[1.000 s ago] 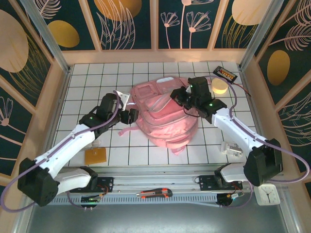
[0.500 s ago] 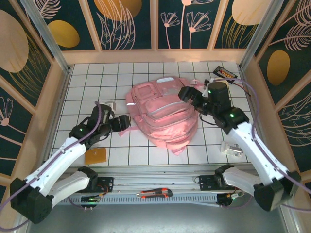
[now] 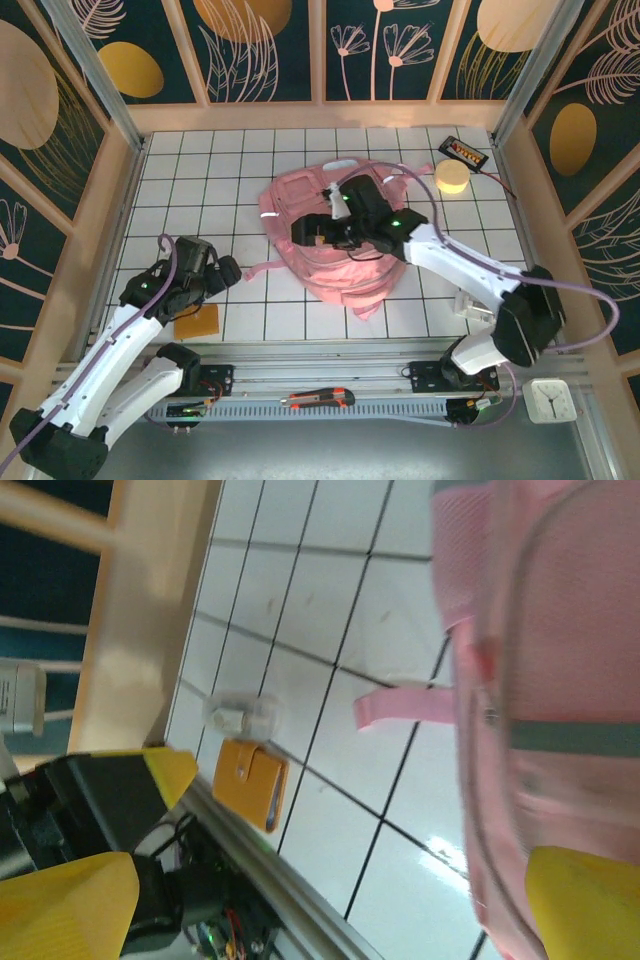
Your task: Pack the student bag
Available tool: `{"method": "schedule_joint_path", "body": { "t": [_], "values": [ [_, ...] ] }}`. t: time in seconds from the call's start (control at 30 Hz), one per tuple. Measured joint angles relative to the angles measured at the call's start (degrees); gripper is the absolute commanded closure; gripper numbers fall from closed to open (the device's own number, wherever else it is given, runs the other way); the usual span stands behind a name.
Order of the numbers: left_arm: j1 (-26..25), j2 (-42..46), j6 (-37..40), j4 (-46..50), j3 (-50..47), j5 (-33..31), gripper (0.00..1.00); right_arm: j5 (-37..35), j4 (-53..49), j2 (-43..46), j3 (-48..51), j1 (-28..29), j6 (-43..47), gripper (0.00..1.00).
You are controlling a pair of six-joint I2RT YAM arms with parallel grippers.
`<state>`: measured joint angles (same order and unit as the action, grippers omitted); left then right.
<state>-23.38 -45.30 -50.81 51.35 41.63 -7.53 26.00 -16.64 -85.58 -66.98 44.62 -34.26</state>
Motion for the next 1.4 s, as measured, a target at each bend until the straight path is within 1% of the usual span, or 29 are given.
{"method": "schedule_joint_path", "body": {
  "t": [0.07,0.23,0.33,0.47,0.57,0.73,0.83,0.93,1.03,1.13,1.23,1.4],
  "values": [
    [1.77,0.22,-1.29,1.33,-0.55,-0.72,0.02,2.73,1.53,-3.48,-1.29,0.92,1.25,0.01],
    [9.33,2.40,-5.57,3.91,-4.33,-0.15,0.01,8.33,3.65,-9.62,-4.85,2.49,3.80,0.01],
    [13.64,4.02,-9.44,5.44,-4.81,0.02,0.02,10.40,4.48,-10.73,-5.42,3.26,4.42,0.01],
    [17.64,3.39,-13.86,5.22,-4.81,0.68,0.02,12.76,5.14,-10.75,-5.42,3.74,5.05,0.01],
    [21.81,0.55,-15.98,3.28,-4.87,1.51,0.03,13.55,5.29,-10.75,-5.25,3.76,5.97,0.01],
    [30.18,-2.71,-18.80,-2.89,-7.37,4.11,0.05,13.62,5.25,-10.69,-4.35,3.76,7.67,0.01],
    [33.70,-5.25,-19.43,-6.08,-9.09,5.53,0.06,13.53,4.79,-10.69,-4.11,3.76,8.48,0.01],
    [35.93,-8.37,-19.56,-7.37,-9.70,5.99,0.05,13.49,4.33,-10.69,-4.22,3.67,8.74,0.01],
    [36.87,-9.11,-19.10,-7.65,-9.64,5.14,0.02,13.29,4.22,-10.71,-4.68,3.30,8.70,0.01],
    [37.27,-11.06,-17.99,-8.26,-9.60,4.94,0.01,13.22,4.26,-10.71,-5.07,2.43,8.68,0.01],
    [37.27,-13.44,-17.62,-10.86,-10.93,5.70,0.02,13.07,4.24,-10.71,-5.09,0.98,8.68,0.01],
    [37.27,-13.88,-17.62,-13.90,-15.19,8.09,0.01,13.09,4.24,-10.71,-5.09,-2.34,8.68,0.01]
  ]
}}
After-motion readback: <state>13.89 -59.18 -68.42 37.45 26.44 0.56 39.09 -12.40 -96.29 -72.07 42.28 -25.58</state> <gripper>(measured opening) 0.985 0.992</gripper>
